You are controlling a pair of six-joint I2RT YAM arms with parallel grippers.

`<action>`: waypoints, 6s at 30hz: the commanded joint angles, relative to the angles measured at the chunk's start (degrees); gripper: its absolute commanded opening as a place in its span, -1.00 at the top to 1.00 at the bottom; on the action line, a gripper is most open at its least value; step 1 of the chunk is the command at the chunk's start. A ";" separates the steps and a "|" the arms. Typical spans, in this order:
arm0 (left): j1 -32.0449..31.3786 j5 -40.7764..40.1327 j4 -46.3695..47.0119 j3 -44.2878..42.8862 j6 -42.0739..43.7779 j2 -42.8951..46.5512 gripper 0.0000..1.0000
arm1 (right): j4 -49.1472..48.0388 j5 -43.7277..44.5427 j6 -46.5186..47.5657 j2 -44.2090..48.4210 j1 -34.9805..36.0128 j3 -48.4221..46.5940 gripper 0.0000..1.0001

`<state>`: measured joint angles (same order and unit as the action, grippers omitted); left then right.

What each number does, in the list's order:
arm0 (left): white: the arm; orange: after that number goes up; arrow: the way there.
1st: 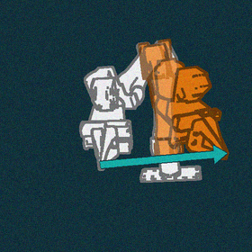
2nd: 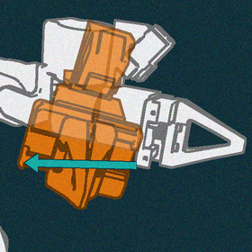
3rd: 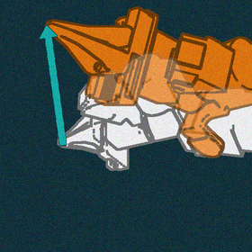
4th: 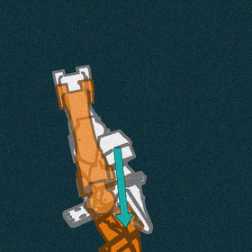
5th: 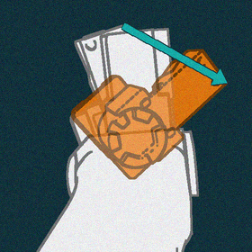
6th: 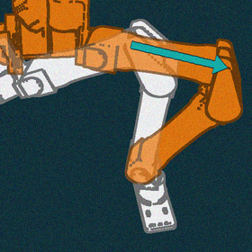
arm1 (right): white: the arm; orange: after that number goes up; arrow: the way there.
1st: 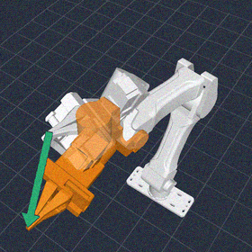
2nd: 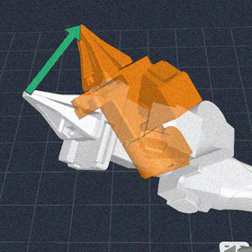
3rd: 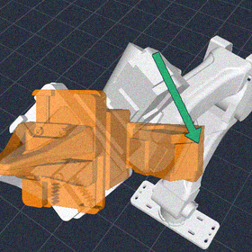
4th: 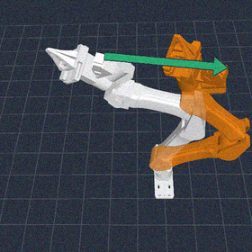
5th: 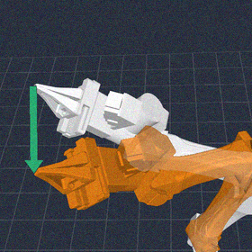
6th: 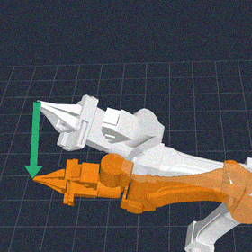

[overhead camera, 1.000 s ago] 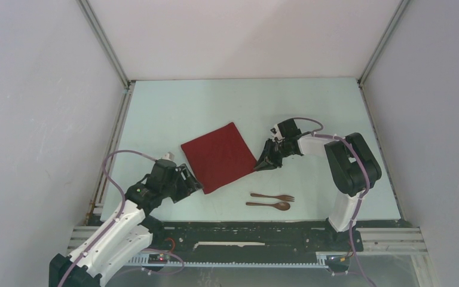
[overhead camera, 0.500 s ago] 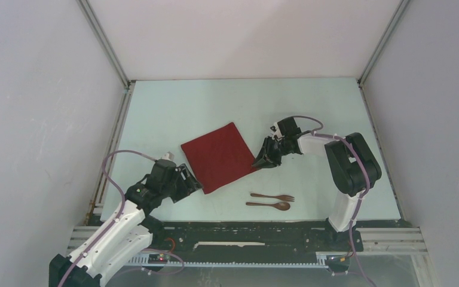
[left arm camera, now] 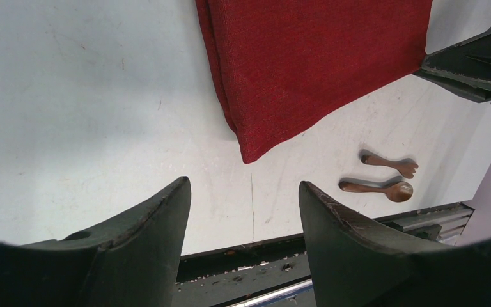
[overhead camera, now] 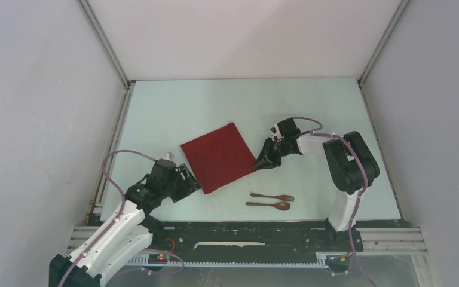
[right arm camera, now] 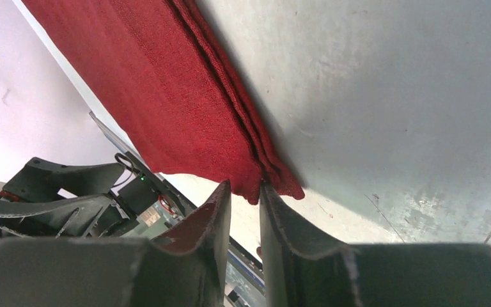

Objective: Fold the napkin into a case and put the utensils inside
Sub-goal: Rotate the square-folded napkin at the center of the board, then smooth out the square-folded napkin at the center of the board.

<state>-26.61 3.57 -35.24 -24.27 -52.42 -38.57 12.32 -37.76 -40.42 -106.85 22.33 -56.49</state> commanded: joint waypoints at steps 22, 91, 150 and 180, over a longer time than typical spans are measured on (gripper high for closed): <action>21.64 15.97 8.69 -1.78 3.37 -3.58 -0.51 | -5.59 -1.45 10.05 -15.50 13.42 -26.04 1.00; 26.44 12.06 3.08 -2.12 6.61 3.45 -0.49 | 2.17 -6.44 4.13 -50.91 20.75 -81.54 0.46; 31.09 11.97 19.42 -34.63 9.19 -63.23 1.00 | -17.08 -15.89 -7.53 -43.72 3.40 -61.09 -0.01; 28.81 19.57 16.00 -37.05 8.23 -68.21 1.00 | -27.05 -18.74 -9.81 -15.14 22.17 -24.40 -0.60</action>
<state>2.00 23.24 -15.64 -58.63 -43.97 -104.86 -13.19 -55.55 -50.48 -125.01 41.60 -82.21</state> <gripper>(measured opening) 0.003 0.797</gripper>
